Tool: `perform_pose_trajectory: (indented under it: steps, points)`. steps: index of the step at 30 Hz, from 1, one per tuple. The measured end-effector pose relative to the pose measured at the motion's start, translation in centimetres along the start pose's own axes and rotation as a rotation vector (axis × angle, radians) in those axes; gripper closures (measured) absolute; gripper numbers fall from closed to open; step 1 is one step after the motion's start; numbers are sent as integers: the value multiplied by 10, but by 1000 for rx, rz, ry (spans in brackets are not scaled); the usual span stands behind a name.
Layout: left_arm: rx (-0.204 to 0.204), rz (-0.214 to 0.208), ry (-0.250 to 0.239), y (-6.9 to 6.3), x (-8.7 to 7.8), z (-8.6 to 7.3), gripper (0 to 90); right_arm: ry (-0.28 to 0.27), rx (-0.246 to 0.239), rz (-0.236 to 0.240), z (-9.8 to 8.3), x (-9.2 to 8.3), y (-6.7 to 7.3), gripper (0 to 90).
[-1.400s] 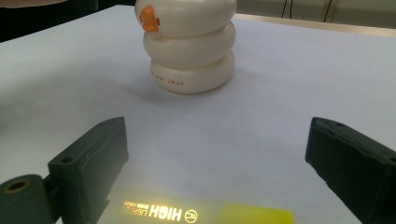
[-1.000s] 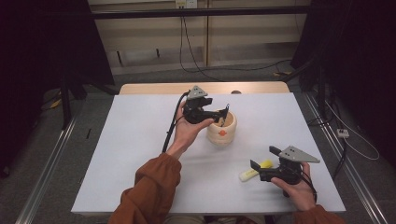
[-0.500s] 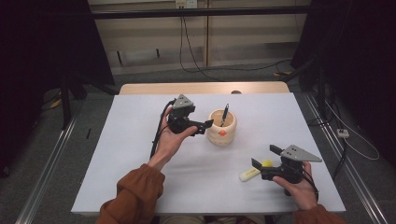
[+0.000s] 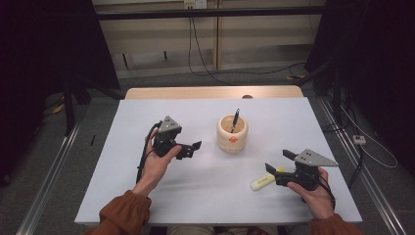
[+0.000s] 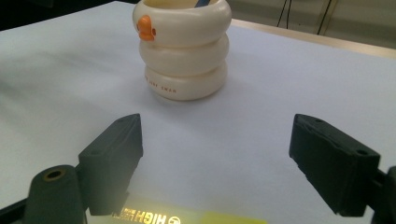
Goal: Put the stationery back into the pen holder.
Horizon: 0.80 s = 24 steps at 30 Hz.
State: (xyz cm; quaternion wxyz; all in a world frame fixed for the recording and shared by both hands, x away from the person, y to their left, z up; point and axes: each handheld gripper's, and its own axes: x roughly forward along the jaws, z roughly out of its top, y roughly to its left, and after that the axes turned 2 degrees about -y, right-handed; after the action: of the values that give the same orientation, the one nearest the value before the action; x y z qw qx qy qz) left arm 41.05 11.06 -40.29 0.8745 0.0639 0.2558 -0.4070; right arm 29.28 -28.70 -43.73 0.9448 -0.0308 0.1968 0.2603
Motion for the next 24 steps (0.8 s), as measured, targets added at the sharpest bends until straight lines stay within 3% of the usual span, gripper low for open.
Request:
perform_pose_trajectory:
  steps: [7, 10, 16, 18, 22, 24]
  points:
    - [-4, 8, 3, -3, -20, -23, 67, 73, -4, -27, 6, 0, -3, 211]
    - [-5, 21, 9, -5, -30, -33, 68, 105, 32, -10, 7, -1, -8, 273]
    - [1, 24, 9, -5, -52, -57, 69, 140, 58, 62, 13, 2, -21, 500]
    - [5, 34, 36, -4, -56, -66, 73, 163, 61, 61, 15, 4, -26, 559]
    - [-21, 70, 29, -4, -68, -76, 83, 234, 51, 64, 18, 11, -35, 648]
    - [-33, 84, 27, -7, -71, -80, 86, 268, 52, 58, 18, 15, -37, 745]
